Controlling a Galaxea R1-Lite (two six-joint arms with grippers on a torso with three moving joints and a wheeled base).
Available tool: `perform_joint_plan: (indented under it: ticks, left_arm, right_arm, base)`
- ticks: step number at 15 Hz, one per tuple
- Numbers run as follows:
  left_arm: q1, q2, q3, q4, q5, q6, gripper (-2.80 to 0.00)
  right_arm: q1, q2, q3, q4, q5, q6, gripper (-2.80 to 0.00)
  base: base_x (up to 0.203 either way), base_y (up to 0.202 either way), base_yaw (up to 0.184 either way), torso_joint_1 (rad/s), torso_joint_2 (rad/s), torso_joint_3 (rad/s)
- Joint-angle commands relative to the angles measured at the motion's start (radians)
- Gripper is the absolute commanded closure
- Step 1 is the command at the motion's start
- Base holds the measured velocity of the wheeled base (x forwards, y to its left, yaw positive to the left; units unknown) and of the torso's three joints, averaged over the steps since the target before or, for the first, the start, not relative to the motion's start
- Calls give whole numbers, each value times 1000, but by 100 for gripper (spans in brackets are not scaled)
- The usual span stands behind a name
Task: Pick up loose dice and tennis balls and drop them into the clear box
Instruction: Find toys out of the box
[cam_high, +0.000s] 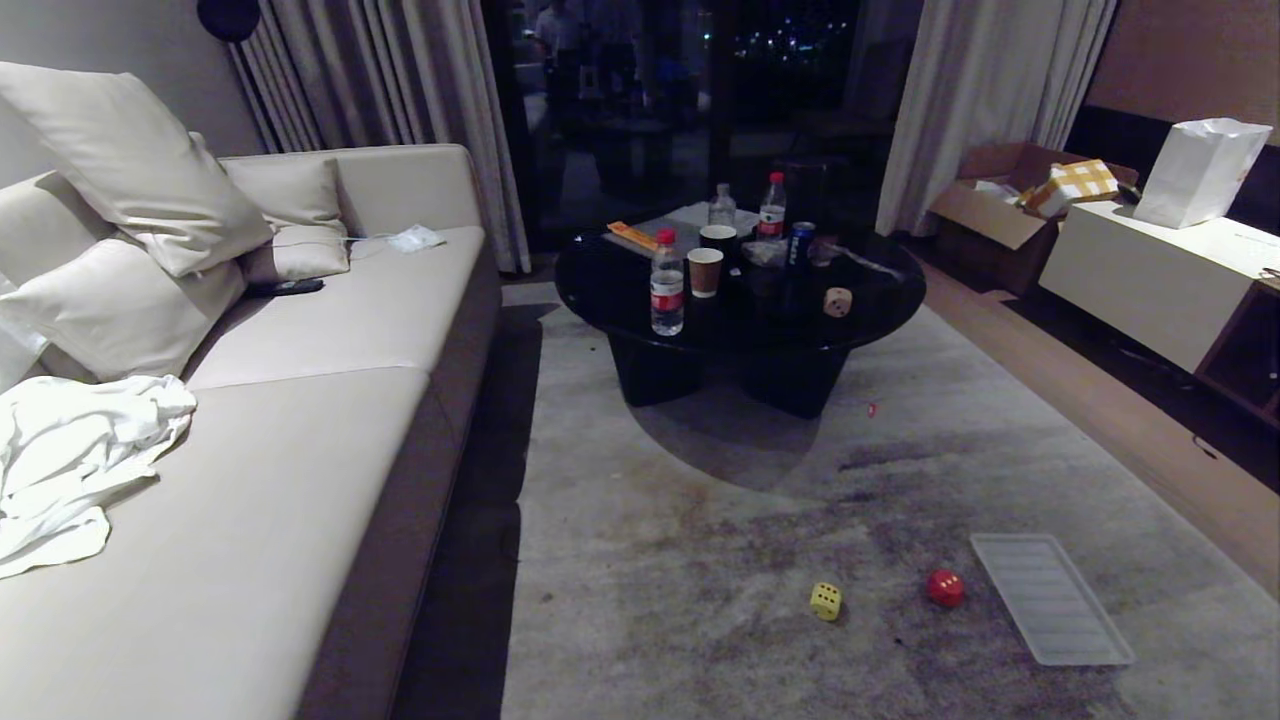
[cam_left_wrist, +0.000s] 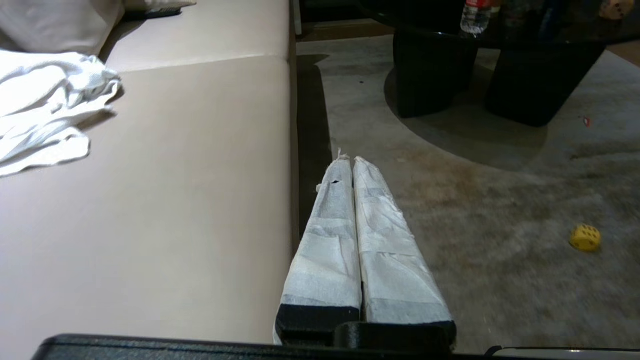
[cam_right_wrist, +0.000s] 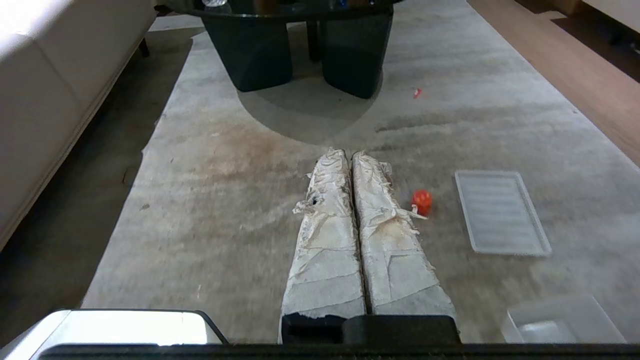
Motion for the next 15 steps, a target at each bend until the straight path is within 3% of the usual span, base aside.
perform_joint_plan:
  ticks: [1,6,15]
  left_arm:
    - [0,2,2,0,0,0,0]
    - [0,2,2,0,-1,0,0]
    - [0,2,2,1,0,-1,0]
  right_arm:
    - [0,1,-1,1,1,0,0]
    - [0,1,-1,1,1,2,0]
    - [0,1,0,1,1,2,0]
  base:
    - [187,0,-4,3,8,7]
    - [156,0,0,3,6,2]
    - [0,0,0,1,1,-54]
